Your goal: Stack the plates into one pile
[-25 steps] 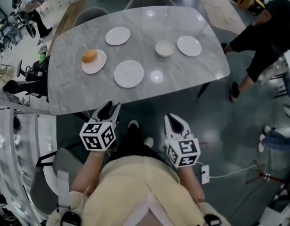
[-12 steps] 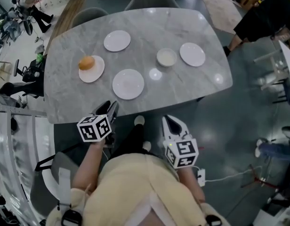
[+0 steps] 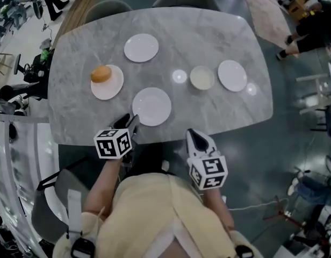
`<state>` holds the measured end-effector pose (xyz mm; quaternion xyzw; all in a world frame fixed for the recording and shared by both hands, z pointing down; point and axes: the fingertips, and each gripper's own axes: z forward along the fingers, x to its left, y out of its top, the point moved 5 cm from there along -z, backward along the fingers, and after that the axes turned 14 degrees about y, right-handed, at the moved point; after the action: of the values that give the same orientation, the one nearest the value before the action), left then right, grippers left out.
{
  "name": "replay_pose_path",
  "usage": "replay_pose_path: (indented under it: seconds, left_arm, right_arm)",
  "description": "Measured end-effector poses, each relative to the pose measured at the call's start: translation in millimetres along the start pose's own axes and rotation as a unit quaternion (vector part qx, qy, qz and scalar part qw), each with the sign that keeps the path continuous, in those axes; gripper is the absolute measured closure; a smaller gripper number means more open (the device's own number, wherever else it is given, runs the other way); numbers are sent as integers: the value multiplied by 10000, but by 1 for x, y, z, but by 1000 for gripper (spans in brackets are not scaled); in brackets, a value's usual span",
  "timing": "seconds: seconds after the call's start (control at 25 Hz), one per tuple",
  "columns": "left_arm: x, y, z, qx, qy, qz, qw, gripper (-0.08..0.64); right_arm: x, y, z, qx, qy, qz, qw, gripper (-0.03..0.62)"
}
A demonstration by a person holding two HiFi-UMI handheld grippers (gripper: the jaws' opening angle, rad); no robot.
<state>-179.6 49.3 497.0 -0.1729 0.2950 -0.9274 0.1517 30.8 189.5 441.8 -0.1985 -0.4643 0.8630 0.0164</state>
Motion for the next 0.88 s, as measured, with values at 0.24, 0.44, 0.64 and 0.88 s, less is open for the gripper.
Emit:
replay_pose_path:
  seconds: [0.24,0.44,0.64,0.88]
  left_arm:
    - [7,16,20,86,90,158,9998,426]
    - [5,22,31,181,58,288,9994,426]
    - [4,26,42,360,97,422,9984,426]
    - [5,25,52,527,96,445,9976,426]
  right_arm:
    - [-9,14,28,158,129,17,9998,588]
    - [-14,19,46,307,199,35,9993,588]
    - [-18,29,60,370,274,14,9989,588]
    - [-21,36,67,407,294,1,9987,588]
